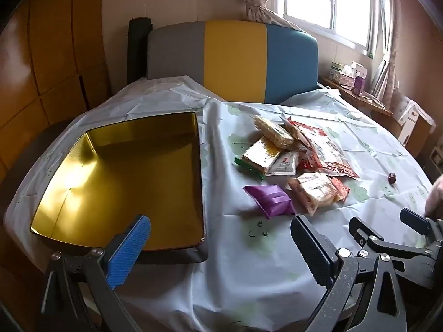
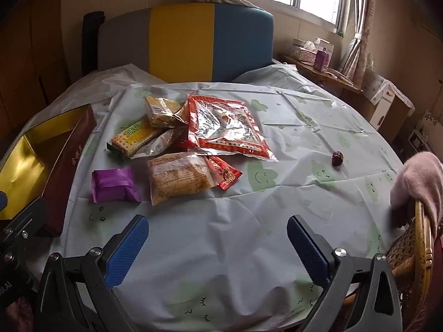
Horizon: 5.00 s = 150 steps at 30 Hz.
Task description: Organize snacks
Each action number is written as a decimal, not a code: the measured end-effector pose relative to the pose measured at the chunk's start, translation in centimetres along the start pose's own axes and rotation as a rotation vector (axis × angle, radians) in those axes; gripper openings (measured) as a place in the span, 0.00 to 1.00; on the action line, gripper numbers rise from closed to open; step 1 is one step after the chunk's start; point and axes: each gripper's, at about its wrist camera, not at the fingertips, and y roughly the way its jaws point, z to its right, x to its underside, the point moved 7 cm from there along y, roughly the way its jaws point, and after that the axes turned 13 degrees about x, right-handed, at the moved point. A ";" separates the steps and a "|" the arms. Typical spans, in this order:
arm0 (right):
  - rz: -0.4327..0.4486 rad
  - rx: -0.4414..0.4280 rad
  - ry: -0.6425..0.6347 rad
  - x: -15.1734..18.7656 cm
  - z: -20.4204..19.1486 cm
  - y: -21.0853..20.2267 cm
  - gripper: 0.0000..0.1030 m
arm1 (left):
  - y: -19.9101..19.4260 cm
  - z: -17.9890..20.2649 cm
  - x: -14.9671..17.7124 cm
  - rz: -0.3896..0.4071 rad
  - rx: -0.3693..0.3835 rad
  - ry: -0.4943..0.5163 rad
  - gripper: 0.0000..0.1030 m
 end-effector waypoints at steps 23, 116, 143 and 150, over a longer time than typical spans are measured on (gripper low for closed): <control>0.039 -0.027 -0.022 -0.7 -0.9 -0.4 0.99 | -0.3 -1.7 0.1 0.001 -0.012 -0.045 0.99; -0.095 0.059 0.153 -12.9 12.1 11.9 0.94 | 2.5 0.7 -2.1 -0.104 0.146 -0.023 0.78; -0.270 -0.059 0.280 -11.2 12.5 15.5 0.92 | 17.8 12.1 -8.9 -0.340 0.450 -0.030 0.31; -0.287 -0.057 0.270 -11.1 12.3 15.9 0.91 | 20.5 14.0 -8.3 -0.376 0.502 -0.031 0.02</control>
